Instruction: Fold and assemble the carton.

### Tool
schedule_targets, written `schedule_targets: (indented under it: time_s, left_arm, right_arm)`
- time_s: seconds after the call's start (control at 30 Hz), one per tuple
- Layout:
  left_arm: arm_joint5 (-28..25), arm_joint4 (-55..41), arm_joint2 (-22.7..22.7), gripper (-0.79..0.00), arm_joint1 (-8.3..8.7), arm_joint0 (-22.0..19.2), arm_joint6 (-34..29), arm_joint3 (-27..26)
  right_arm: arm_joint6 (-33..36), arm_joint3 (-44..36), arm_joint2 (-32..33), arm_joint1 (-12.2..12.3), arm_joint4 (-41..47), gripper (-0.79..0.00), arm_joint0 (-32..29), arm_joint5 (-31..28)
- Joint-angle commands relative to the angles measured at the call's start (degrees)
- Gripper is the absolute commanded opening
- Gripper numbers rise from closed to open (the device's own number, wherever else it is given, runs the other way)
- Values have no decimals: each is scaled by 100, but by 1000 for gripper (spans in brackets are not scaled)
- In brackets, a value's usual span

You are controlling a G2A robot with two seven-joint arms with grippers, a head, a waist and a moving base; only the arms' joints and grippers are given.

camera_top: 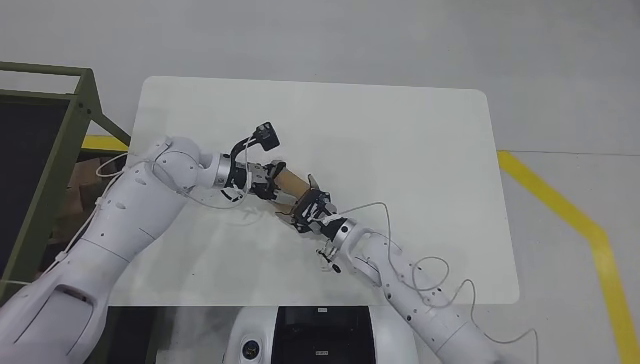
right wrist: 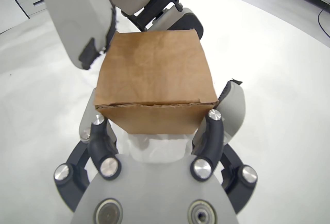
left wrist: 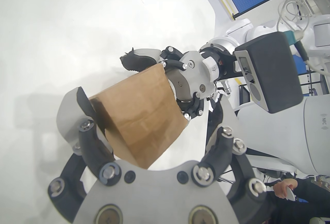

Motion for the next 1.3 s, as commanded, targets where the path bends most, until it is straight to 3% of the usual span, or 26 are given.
schedule_targets:
  time_s: [0.0,0.3,0.37,0.4,0.43,0.77,1.03,1.2,1.27]
  left_arm:
    - [-10,-11,19,0,7,-10,10,4]
    - [-28,-54,94,0,33,-58,28,11]
    - [-33,-65,97,0,40,-68,33,10]
    - [-29,-76,95,0,45,-70,29,4]
    - [-28,-84,89,0,50,-72,28,0]
    - [-8,-133,17,0,98,-40,71,-65]
    - [-57,-149,-573,0,280,195,424,-91]
    - [-170,-219,-1116,0,463,558,576,-202]
    - [-179,-224,-1266,0,521,704,568,-306]
  right_arm:
    - [-13,6,-2,-2,1,-99,1,9]
    - [-33,0,-5,-5,5,-129,8,1]
    - [-35,-1,1,-4,10,-166,7,-7]
    - [-43,-1,3,-4,15,-243,8,-5]
    - [-49,1,3,-4,12,-271,8,-4]
    - [-78,-28,21,5,-16,-252,-13,8]
    - [-308,-410,171,85,-151,-292,-213,37]
    - [-349,-986,437,224,-323,-406,-532,-102]
    - [-279,-1198,532,274,-410,-406,-655,-133]
